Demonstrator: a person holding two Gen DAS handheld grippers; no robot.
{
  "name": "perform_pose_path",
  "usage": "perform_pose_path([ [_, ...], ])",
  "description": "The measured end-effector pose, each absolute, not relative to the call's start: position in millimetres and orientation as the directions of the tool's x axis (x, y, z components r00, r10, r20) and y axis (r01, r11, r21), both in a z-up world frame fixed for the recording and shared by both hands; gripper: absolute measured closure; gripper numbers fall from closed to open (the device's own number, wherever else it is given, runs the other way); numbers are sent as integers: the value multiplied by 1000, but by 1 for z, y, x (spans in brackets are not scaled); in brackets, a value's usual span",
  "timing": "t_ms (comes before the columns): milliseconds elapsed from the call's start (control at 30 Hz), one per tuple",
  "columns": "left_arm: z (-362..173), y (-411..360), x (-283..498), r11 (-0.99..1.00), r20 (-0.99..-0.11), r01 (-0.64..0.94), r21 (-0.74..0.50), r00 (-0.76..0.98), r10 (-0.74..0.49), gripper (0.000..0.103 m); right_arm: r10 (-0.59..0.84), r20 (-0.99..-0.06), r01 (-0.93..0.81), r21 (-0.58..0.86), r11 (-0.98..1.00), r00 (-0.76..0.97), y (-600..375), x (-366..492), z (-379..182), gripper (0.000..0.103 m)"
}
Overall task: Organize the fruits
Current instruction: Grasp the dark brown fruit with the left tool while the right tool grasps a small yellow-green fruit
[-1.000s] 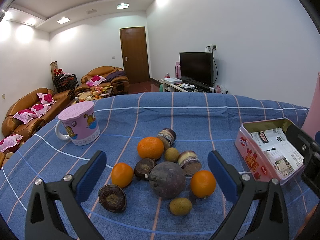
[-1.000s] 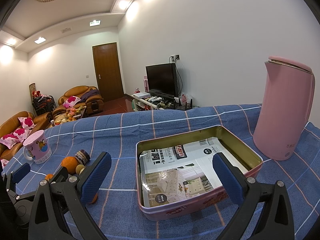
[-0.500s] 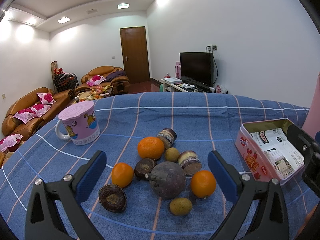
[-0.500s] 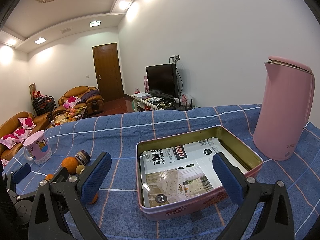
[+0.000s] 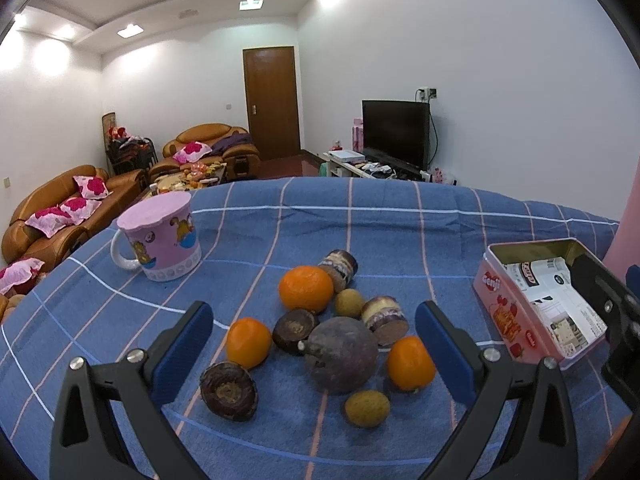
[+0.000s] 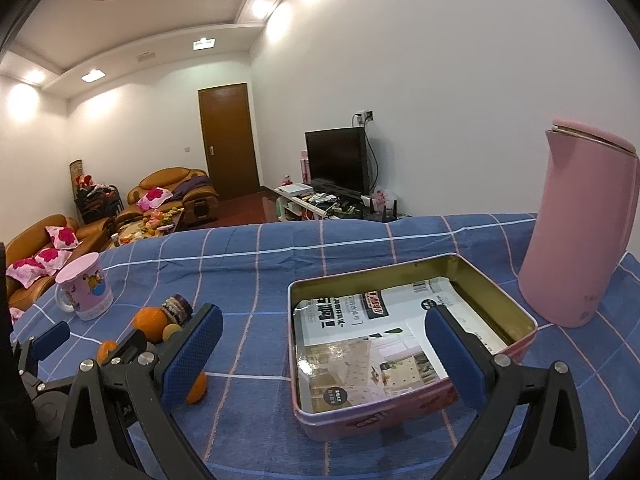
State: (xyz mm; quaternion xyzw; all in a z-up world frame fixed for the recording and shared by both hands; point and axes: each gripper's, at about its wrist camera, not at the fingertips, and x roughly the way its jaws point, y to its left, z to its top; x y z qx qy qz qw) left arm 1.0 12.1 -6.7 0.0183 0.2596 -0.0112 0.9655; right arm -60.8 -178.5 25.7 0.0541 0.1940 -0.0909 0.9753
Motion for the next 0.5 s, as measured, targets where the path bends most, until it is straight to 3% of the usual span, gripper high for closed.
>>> perform_pose_path([
  [367,-12,71,-10,991,-565,-79,105,816,125,0,-23,-455,57,61,996,890,-161,-48,17,4],
  [467,-17,91,-10,988,-597,-92,123,789,148,0,54,-504,-42,36,998,862,-143,-41,8,17],
  [500,-20,97,-10,987,-605,-95,128,782,153,0,85,-525,-80,32,996,847,-136,-39,5,27],
])
